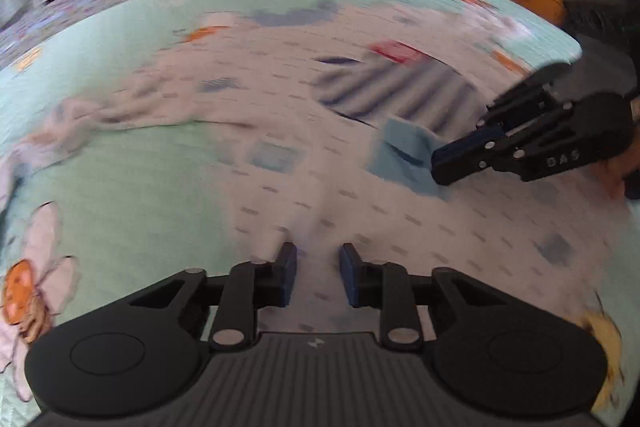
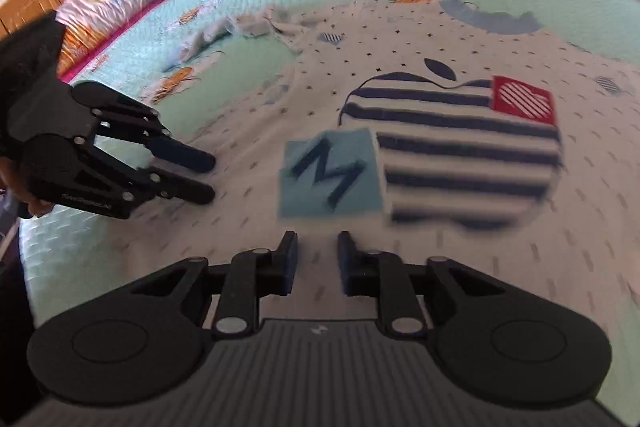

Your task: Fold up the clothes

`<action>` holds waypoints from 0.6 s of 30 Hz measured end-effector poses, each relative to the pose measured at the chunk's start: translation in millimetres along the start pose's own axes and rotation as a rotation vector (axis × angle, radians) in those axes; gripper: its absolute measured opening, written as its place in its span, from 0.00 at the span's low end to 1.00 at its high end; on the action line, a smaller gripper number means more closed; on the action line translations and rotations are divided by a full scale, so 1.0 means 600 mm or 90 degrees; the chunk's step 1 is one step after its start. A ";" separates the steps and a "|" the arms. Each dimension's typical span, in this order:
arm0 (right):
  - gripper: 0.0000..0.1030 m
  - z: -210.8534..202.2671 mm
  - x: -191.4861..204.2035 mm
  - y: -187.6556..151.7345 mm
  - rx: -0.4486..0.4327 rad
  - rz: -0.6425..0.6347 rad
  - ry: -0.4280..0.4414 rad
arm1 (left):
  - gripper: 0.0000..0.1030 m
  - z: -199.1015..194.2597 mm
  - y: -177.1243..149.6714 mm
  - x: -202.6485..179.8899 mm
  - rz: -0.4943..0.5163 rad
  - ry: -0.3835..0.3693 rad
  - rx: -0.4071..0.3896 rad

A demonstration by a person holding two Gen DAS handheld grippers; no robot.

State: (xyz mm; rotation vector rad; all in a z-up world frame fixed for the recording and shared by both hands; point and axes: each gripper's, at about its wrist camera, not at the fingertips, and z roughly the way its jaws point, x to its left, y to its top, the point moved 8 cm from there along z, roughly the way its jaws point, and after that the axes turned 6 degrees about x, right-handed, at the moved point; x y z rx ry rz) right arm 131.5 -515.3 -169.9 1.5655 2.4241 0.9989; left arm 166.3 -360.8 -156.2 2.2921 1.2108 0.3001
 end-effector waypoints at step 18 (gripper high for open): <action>0.17 -0.007 0.071 0.043 -0.090 0.019 0.009 | 0.41 -0.072 -0.071 0.017 -0.104 0.030 -0.048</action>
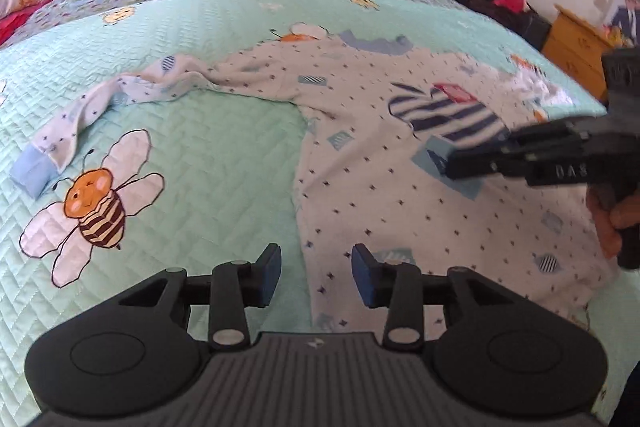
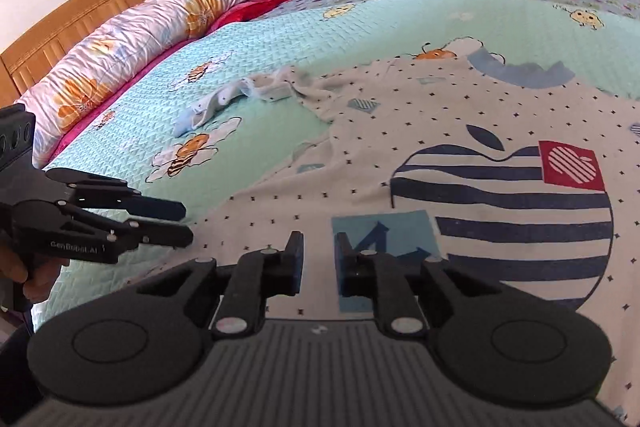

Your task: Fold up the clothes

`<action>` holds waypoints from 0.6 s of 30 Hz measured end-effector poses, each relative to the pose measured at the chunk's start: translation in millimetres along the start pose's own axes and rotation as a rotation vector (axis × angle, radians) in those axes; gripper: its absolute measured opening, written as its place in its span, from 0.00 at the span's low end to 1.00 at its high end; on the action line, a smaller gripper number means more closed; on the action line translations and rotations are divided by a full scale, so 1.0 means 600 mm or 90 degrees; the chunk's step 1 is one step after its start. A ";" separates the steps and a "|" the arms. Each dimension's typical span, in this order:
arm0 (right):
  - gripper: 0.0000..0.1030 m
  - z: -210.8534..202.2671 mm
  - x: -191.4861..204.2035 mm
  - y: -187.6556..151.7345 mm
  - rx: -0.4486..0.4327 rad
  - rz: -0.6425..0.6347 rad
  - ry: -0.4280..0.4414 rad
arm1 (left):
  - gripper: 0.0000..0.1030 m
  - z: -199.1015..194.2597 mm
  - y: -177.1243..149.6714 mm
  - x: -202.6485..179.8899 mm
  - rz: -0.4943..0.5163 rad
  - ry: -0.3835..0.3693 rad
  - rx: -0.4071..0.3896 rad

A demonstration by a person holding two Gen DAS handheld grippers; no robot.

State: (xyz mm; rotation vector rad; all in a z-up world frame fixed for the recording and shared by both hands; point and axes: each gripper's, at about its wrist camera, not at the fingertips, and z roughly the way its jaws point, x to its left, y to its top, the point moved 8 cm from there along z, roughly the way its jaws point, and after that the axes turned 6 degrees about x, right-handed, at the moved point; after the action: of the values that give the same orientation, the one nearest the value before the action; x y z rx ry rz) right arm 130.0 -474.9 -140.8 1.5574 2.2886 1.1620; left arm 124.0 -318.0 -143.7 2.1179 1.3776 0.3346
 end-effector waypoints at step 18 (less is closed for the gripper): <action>0.36 0.226 0.068 0.161 0.050 -0.434 -0.161 | 0.29 0.019 -0.006 -0.003 -0.024 0.007 -0.011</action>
State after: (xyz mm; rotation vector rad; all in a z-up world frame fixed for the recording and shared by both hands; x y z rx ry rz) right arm 250.6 -354.7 -158.8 0.7563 2.3980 0.6581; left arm 125.9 -322.4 -154.7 2.0766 1.4144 0.3417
